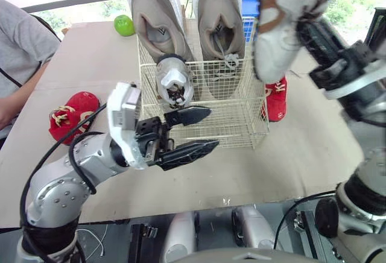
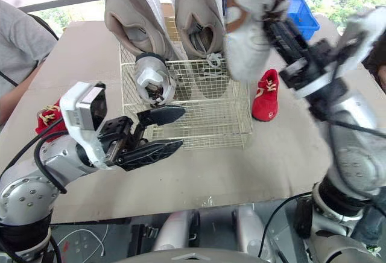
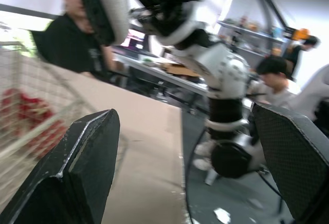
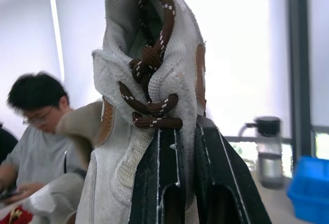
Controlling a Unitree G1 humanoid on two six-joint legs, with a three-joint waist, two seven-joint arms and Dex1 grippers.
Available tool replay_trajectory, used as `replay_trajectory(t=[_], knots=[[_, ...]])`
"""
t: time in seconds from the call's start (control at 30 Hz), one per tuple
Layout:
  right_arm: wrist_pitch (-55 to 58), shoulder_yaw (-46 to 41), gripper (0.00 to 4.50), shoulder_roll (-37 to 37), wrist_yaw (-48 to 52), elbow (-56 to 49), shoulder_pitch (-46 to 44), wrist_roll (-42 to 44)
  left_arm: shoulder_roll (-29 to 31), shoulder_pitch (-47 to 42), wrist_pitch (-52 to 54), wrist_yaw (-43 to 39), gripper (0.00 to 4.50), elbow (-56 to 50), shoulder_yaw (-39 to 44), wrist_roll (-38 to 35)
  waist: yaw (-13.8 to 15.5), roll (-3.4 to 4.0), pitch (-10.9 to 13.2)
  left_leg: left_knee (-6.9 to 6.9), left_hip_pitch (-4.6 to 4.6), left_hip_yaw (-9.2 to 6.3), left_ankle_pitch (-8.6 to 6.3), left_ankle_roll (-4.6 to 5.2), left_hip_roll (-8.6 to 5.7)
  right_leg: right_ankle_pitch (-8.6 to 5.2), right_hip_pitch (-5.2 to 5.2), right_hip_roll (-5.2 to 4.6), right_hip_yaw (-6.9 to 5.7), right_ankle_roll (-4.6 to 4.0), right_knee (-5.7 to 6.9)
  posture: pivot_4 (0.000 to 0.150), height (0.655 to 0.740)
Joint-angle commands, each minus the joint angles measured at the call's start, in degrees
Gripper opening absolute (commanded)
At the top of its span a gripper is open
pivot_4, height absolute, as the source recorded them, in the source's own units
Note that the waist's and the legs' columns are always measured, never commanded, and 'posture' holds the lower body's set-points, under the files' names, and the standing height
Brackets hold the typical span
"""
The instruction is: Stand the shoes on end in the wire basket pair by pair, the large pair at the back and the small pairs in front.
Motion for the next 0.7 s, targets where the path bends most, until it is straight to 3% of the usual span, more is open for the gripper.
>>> replay_trajectory(t=[0.03,0.33,0.53,0.7], knots=[[-9.12,4.01,0.06,0.79,-0.63,0.17,1.01,-6.67,1.19,2.13,-2.35,-2.01,4.44,-2.13,5.04,0.22,0.17,0.01,0.02,0.0,-0.01,0.01,0.0,0.0,0.0,0.0,-0.01,-0.03,0.0,0.0,0.01,0.15,0.74],[-36.87,16.64,0.06,4.1,-1.07,13.69,5.31,-28.0,0.59,14.31,-11.5,-17.57,4.44,1.74,13.93,10.5,-0.17,0.03,0.02,-0.06,0.15,0.18,0.03,-0.06,-0.04,-0.13,0.01,0.0,0.08,-0.24,0.01,0.15,0.74],[-54.0,21.24,0.06,7.04,-1.88,28.02,11.64,-35.2,-0.5,15.53,-14.93,-19.41,4.44,5.91,15.36,14.05,-0.06,-0.21,-0.14,-0.24,0.35,0.22,0.08,-0.15,-0.01,-0.15,0.11,-0.01,0.07,-0.27,0.02,0.15,0.74],[-58.68,21.26,0.06,6.05,-1.14,32.1,15.83,-36.26,-0.78,15.5,-15.55,-18.79,4.44,5.65,14.9,14.97,-0.18,-0.52,-0.32,-0.37,0.76,0.21,0.09,-0.15,0.05,-0.15,0.41,-0.04,0.27,-0.27,0.01,0.15,0.74]])
